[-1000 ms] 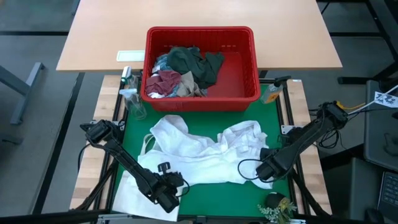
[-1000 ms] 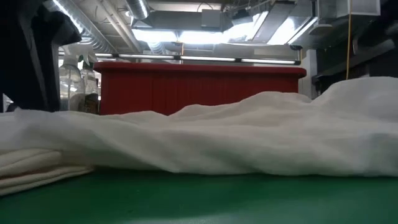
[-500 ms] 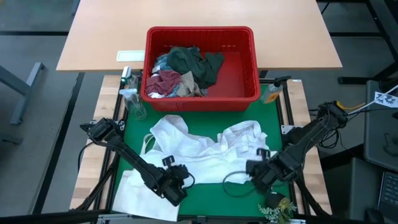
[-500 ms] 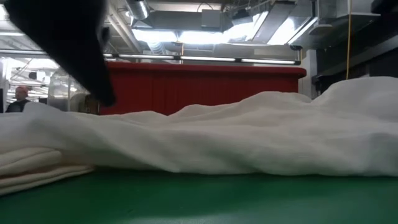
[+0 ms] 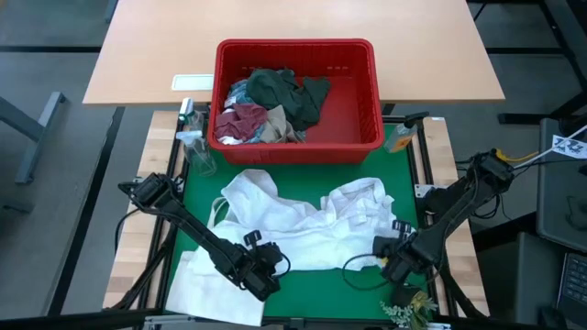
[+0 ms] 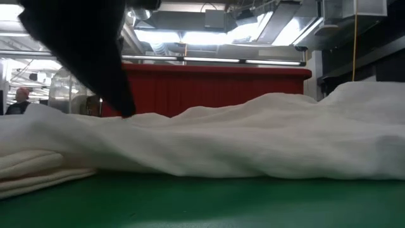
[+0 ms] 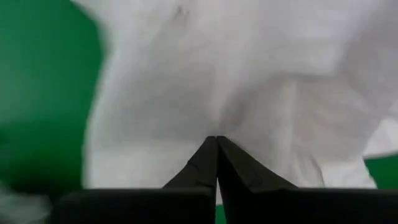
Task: Fold Laundry from Bin
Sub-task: Fold the white polo shirt
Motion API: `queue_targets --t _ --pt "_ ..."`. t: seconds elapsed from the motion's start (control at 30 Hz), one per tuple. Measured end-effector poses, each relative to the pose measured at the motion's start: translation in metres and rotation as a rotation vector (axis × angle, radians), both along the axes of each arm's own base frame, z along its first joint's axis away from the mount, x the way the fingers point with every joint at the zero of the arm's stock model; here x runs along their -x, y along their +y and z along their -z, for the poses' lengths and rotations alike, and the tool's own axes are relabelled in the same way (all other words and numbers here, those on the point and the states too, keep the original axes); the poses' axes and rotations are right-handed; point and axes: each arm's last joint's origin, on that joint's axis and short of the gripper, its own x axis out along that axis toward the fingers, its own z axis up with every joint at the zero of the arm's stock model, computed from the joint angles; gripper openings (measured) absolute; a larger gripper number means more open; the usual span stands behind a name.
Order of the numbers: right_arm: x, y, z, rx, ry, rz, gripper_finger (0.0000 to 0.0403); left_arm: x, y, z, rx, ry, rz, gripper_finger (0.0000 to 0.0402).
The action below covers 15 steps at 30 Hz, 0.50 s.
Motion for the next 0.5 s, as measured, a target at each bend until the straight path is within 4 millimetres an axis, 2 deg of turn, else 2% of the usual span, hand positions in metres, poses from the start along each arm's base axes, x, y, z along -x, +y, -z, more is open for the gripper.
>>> queue_targets --t 0.27,0.37,0.5 --pt "0.033 -0.03 0.044 0.079 0.24 0.145 0.0007 0.005 0.002 0.008 0.007 0.045 0.011 0.0102" --pt "0.04 -0.036 0.049 0.073 0.319 0.16 0.0007 0.005 0.002 0.008 0.005 0.044 0.011 0.0102" --pt "0.039 -0.034 0.045 0.063 0.345 0.141 0.0007 0.005 0.002 0.008 0.007 0.045 0.011 0.0102"
